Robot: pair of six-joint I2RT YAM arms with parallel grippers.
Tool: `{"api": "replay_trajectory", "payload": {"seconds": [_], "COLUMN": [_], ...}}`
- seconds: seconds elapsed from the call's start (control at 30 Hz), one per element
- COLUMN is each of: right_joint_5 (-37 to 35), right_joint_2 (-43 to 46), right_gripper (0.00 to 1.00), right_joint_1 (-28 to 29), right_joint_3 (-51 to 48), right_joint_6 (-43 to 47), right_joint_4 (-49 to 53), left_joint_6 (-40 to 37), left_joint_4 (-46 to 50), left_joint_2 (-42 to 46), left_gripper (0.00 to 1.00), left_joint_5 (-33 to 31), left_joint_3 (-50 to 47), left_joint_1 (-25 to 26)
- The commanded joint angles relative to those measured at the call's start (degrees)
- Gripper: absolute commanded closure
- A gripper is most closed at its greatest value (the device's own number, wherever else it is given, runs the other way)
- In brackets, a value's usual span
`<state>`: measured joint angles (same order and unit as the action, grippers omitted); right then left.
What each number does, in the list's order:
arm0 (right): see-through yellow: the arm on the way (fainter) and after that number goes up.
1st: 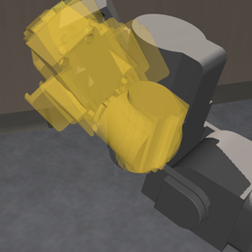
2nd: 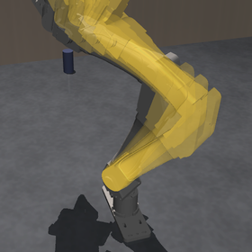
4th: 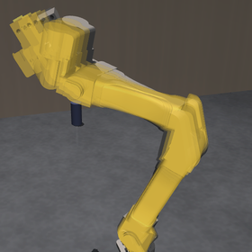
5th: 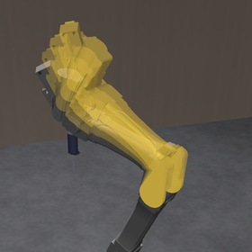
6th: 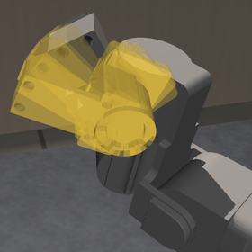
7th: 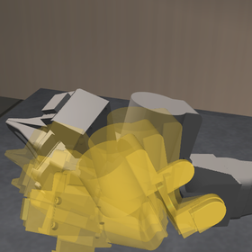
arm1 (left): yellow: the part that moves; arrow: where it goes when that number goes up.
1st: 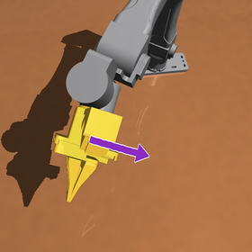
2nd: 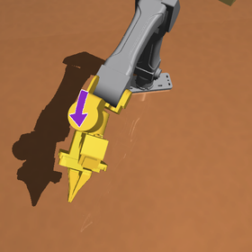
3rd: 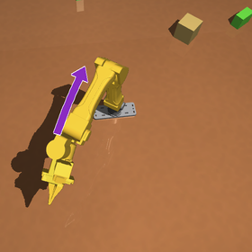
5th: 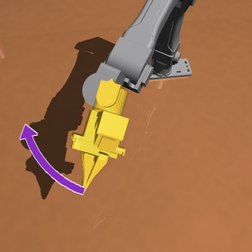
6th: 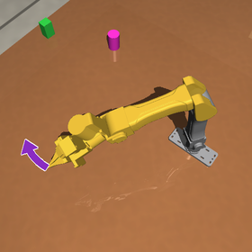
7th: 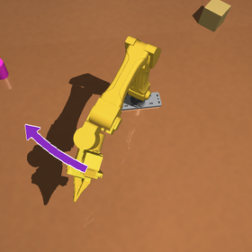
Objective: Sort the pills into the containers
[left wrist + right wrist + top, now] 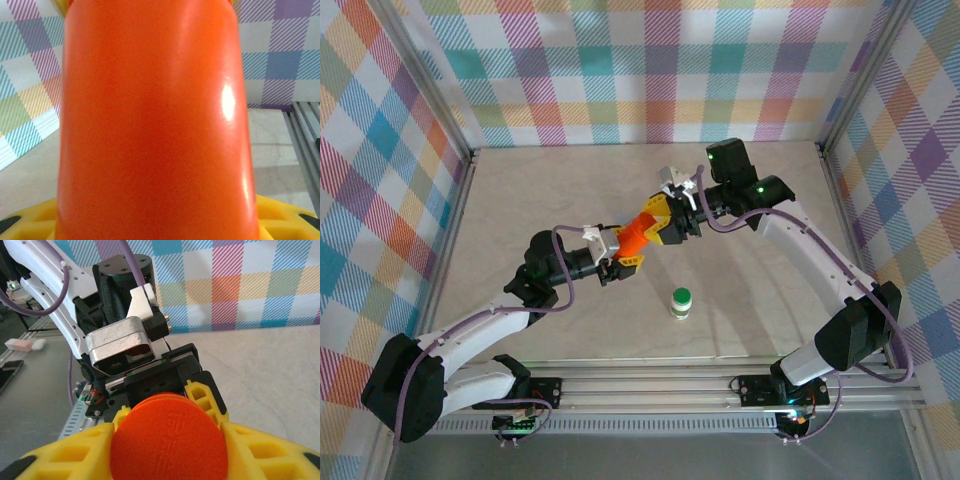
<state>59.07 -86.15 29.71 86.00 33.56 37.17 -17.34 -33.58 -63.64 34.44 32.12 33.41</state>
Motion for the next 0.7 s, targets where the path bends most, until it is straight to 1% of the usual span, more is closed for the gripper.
{"api": "replay_trajectory", "payload": {"seconds": [0.0,0.07,0.17,0.3,0.33,0.37,0.47,0.53,0.57,0.67], "right_joint_5": [-1.90,-3.47,-8.68,-22.89,-27.40,-31.03,-44.22,-46.12,-47.45,-48.83], "right_joint_2": [0.81,1.80,2.89,3.83,4.02,4.00,3.38,2.77,2.53,1.93], "right_gripper": [0.64,0.68,0.68,0.69,0.72,0.73,0.71,0.71,0.73,0.75], "right_joint_1": [0.90,1.48,3.04,6.56,7.10,7.28,7.40,7.68,7.88,8.25], "right_joint_3": [-2.95,-4.62,-6.28,-6.96,-6.85,-6.50,-4.60,-3.29,-2.80,-2.26], "right_joint_6": [-5.90,-10.72,-19.31,-34.89,-39.58,-44.40,-57.65,-60.95,-62.86,-67.19], "right_joint_4": [-2.32,-4.63,-7.14,-9.34,-9.56,-9.32,-6.19,-5.92,-6.03,-8.65], "left_joint_6": [-0.68,-0.92,-1.61,-3.36,-3.79,-4.27,-4.63,-4.64,-4.77,-5.24], "left_joint_4": [-2.79,-2.50,-2.32,-1.66,-1.57,-1.57,-1.74,-1.79,-1.84,-1.14], "left_joint_2": [0.71,0.71,0.78,0.74,0.78,0.63,0.49,0.45,0.47,0.73], "left_gripper": [1.00,1.00,1.00,1.00,1.00,1.00,1.00,1.00,1.00,1.00], "left_joint_5": [0.44,-0.53,-1.80,-4.61,-5.20,-5.52,-5.43,-5.66,-5.83,-6.37], "left_joint_3": [2.99,3.29,3.65,4.16,4.18,4.18,4.03,3.92,3.83,3.65], "left_joint_1": [-0.19,-0.19,-0.19,-0.03,-0.01,-0.01,0.47,1.10,1.44,2.25]}}
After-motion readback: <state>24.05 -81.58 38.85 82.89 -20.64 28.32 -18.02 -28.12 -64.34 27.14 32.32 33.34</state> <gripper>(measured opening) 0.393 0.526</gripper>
